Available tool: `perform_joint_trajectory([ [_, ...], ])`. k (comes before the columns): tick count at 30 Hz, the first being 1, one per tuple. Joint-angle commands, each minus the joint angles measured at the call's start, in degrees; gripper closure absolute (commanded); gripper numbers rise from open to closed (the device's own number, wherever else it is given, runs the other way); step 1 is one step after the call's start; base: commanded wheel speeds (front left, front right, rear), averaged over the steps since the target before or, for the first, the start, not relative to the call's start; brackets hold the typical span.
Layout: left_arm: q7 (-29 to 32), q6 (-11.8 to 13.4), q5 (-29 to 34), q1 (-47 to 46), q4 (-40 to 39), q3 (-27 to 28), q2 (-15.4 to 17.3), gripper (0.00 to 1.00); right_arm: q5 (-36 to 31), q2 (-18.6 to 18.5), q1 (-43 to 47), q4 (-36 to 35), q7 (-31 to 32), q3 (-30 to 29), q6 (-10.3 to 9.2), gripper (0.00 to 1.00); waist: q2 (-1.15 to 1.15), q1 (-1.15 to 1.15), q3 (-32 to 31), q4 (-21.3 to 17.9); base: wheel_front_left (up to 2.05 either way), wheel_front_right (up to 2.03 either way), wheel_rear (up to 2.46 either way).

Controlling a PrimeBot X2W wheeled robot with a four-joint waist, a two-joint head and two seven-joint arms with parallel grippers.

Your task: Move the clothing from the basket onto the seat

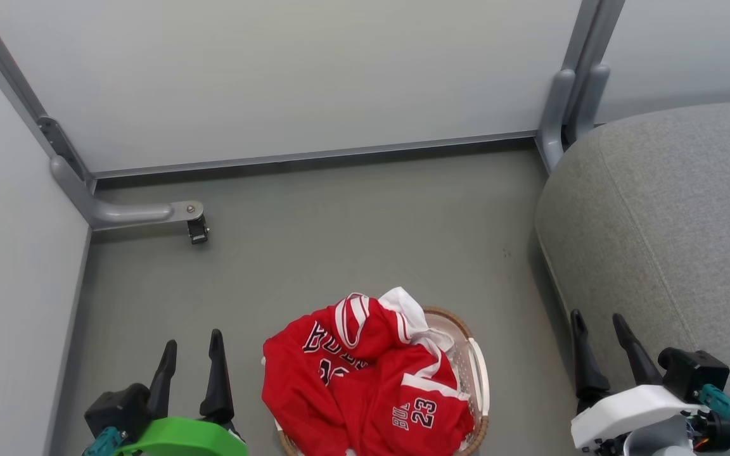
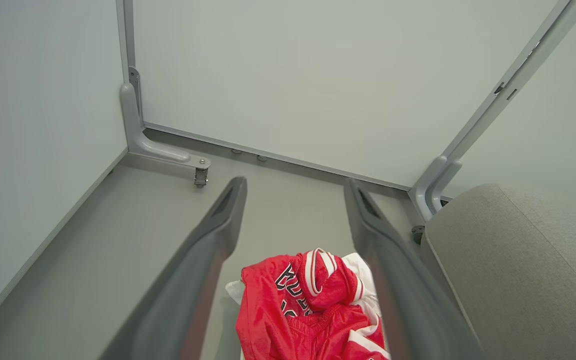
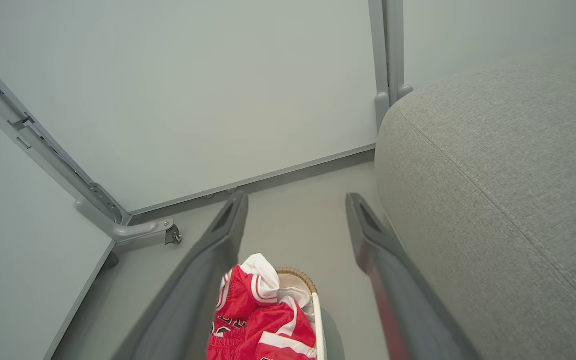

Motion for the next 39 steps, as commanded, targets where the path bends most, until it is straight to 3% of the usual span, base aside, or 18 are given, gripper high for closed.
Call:
perform_joint_trajectory([
  [1,-0.6,0.3,1.1,0.4,-0.2,-0.1,0.4,0.00,-1.4,-0.5,0.9,-0.1,-0.6,0.1,0.02,0.00,0.00,0.00,-0.1,0.0,0.00,0.00,0.00],
  [29,-3.6,1.6,9.5,1.8,2.5,-2.0,0.5,0.00,-13.1,-0.6,1.0,0.9,-3.9,1.0,0.01,0.00,0.00,0.00,0.1,0.5,0.00,0.00,0.00],
  [39,-3.4,1.6,8.9,1.3,3.0,-1.7,0.5,0.00,-12.6,-0.6,0.5,1.1,-3.9,0.7,0.01,0.00,0.00,0.00,0.2,0.6,0.00,0.00,0.00],
])
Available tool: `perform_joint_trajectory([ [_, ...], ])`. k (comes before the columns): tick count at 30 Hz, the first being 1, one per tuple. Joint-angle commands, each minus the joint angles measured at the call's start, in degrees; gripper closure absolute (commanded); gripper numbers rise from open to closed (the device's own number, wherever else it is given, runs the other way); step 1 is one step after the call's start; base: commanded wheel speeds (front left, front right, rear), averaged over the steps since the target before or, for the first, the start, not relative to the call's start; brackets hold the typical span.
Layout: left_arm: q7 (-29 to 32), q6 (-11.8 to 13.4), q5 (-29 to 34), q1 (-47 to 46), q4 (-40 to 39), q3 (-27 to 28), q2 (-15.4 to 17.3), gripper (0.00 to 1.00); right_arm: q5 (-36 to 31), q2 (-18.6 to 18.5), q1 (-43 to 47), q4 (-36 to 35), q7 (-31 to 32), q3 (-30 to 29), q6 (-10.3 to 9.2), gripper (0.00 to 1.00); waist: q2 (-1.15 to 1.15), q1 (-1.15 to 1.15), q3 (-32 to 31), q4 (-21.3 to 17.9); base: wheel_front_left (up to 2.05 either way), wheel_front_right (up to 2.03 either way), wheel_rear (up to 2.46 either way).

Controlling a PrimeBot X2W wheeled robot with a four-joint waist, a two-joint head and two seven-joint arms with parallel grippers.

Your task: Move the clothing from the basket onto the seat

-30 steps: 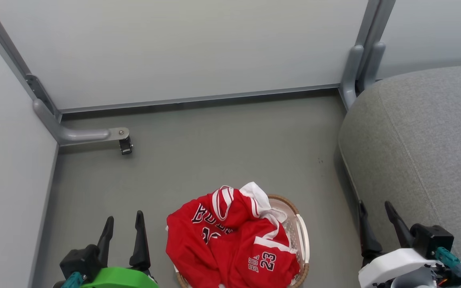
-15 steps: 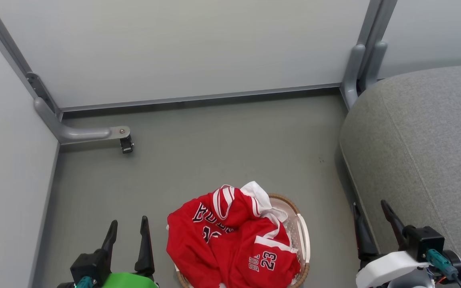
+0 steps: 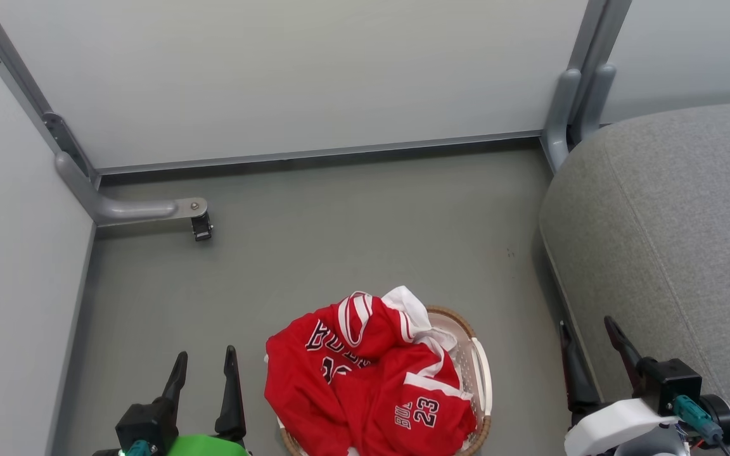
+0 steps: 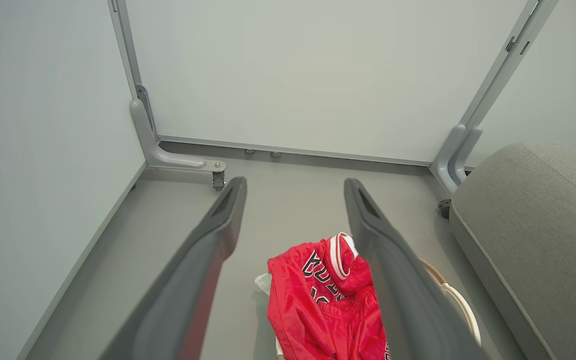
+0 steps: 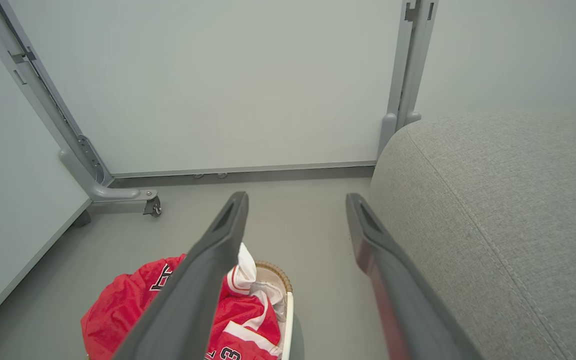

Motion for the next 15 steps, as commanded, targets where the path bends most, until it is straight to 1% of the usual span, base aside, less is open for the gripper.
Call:
perform_joint_trajectory([
  [1,0.0,0.2,0.2,0.3,0.1,0.3,0.4,0.00,0.0,-0.3,-0.2,0.2,-0.3,-0.1,0.00,0.00,0.00,0.00,0.0,0.0,0.00,0.00,0.00],
  [15,0.0,0.2,-0.2,0.0,-0.5,0.4,0.4,0.00,0.0,-0.3,-0.6,-0.8,-0.3,-0.3,0.00,0.00,0.00,0.00,1.2,-0.2,0.00,0.00,0.00],
])
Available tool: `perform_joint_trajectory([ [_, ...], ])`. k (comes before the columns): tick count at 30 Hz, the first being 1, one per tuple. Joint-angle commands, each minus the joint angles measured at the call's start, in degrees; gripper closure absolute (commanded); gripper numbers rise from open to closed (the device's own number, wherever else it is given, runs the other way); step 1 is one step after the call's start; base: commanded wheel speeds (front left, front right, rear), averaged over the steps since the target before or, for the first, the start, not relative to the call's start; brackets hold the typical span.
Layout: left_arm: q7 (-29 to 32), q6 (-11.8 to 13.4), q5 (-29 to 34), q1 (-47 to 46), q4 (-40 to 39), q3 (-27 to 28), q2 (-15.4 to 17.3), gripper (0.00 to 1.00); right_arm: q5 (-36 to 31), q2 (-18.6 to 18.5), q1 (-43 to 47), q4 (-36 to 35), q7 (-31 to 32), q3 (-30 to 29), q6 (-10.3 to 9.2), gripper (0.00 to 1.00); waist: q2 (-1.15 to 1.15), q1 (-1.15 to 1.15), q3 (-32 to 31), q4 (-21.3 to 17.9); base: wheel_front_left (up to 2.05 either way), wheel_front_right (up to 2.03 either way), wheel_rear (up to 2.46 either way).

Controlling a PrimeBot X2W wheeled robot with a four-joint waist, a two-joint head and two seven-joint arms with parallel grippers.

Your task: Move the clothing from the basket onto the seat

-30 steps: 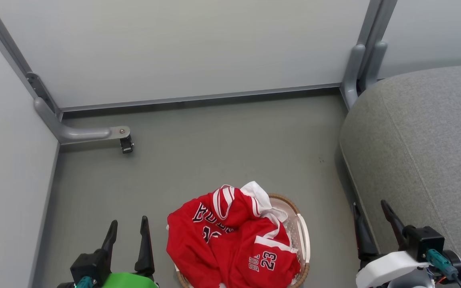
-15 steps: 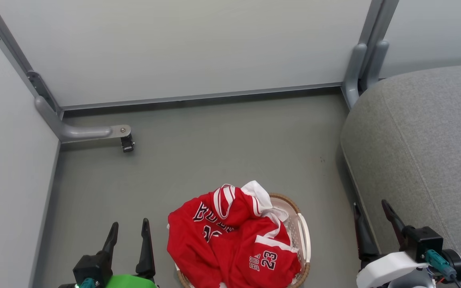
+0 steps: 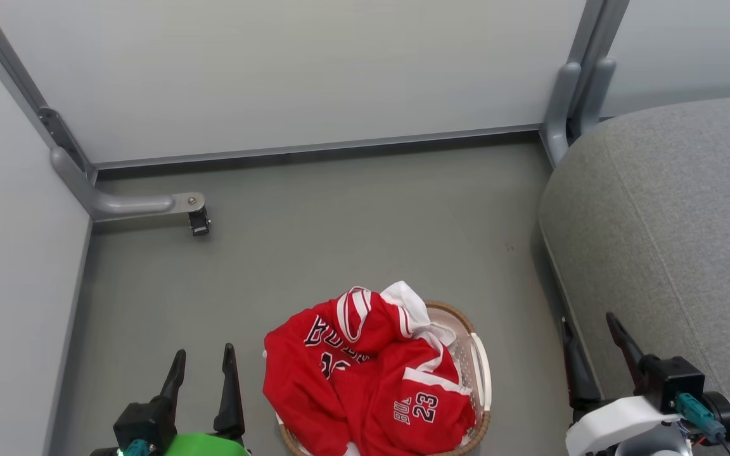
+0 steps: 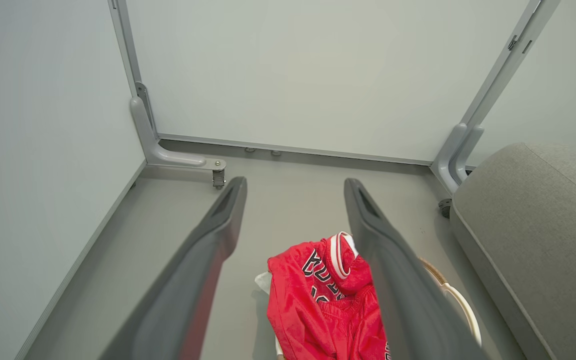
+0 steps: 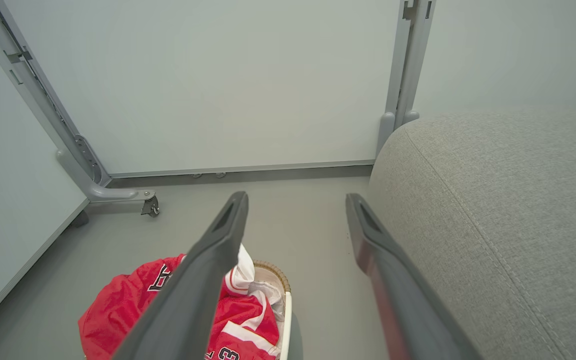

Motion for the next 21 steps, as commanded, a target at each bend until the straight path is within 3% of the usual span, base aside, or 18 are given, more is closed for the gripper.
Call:
perform_joint_trajectory([
  [1,0.0,0.1,0.0,-0.3,-0.1,0.1,0.4,0.00,-0.1,-0.3,-0.8,-0.5,-0.3,-0.2,0.00,0.00,0.00,0.00,0.8,0.0,0.00,0.00,0.00],
  [6,0.0,-0.7,1.3,-3.1,-0.2,-1.1,0.4,0.00,-0.4,-0.3,-2.6,-2.2,-0.2,-0.4,0.00,0.00,0.00,0.00,5.0,-0.3,0.00,0.00,0.00],
  [14,0.0,-2.6,4.2,-13.5,1.7,-3.7,0.4,0.00,-1.0,-0.3,-9.7,-4.9,-0.2,-1.4,-0.01,0.00,0.00,0.00,17.9,-1.6,0.00,0.00,0.00],
  [21,0.0,-4.4,6.6,-25.7,10.7,-8.0,0.4,0.00,-1.2,-0.3,-16.8,-6.7,-0.2,-2.0,-0.01,0.00,0.00,0.00,29.6,-3.5,0.00,0.00,0.00],
])
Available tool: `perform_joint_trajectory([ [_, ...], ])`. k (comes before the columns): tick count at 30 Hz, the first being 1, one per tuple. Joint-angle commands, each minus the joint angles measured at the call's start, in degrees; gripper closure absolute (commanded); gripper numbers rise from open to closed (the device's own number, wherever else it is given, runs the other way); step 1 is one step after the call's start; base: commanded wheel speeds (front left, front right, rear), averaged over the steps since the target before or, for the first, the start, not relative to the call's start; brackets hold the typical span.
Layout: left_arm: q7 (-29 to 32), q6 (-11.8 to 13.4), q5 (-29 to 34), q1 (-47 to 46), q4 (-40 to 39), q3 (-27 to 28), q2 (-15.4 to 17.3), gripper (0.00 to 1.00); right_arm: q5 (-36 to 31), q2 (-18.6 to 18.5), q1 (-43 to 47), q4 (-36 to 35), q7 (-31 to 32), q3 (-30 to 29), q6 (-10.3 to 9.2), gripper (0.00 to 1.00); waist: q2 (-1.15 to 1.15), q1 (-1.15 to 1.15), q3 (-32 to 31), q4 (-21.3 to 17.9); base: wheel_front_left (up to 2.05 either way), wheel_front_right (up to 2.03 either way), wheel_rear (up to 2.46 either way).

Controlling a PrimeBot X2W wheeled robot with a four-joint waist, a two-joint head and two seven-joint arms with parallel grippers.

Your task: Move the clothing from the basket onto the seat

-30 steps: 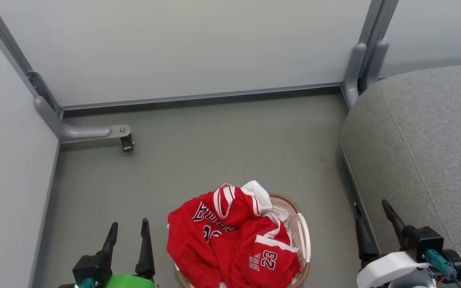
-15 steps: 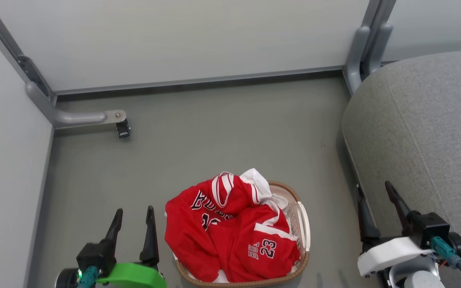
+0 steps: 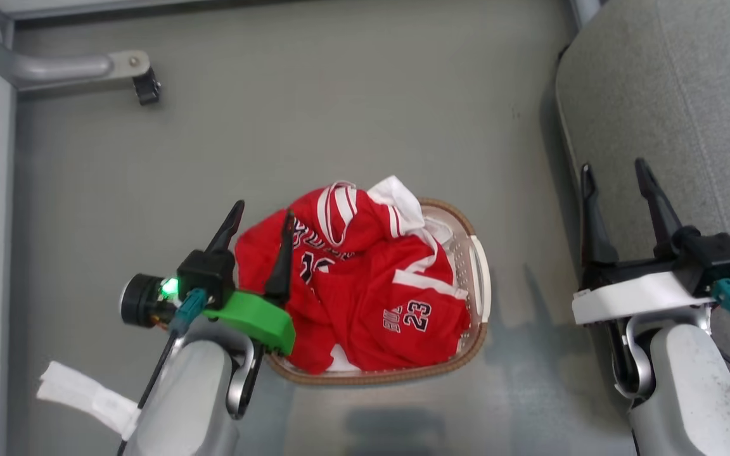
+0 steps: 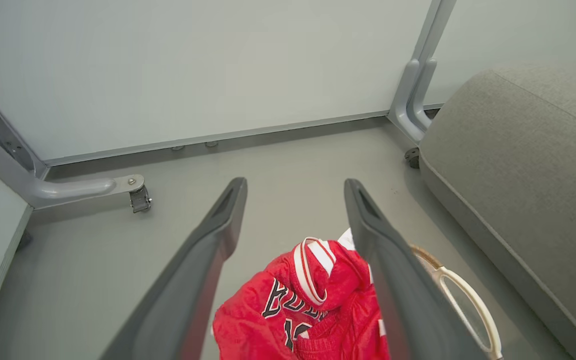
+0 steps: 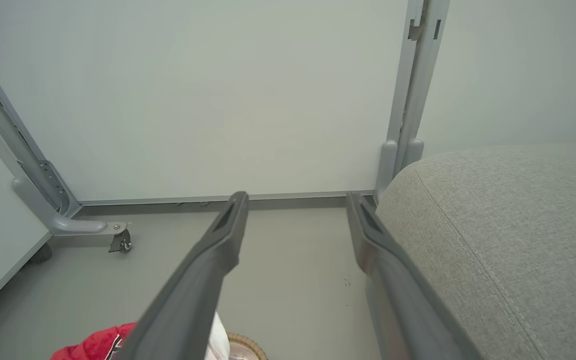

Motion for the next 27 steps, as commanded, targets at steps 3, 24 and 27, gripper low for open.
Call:
perform_joint_trajectory([
  [3,0.0,-1.0,1.9,-6.2,5.2,-2.7,0.3,0.00,0.3,-0.2,-3.0,-0.8,-0.2,0.1,-0.02,0.00,0.00,0.00,14.0,-3.1,0.00,0.00,0.00],
  [24,2.5,4.4,5.6,-29.7,38.5,-12.5,0.5,0.00,5.3,-0.2,-10.3,-4.4,-0.2,6.3,-0.02,0.00,0.00,0.00,27.1,-11.1,0.00,0.00,0.00],
  [27,2.4,5.9,4.9,-31.4,40.6,-11.9,0.7,0.00,5.7,-0.2,-10.2,-4.5,-0.2,6.7,-0.02,0.00,0.00,0.00,27.5,-11.7,0.00,0.00,0.00],
])
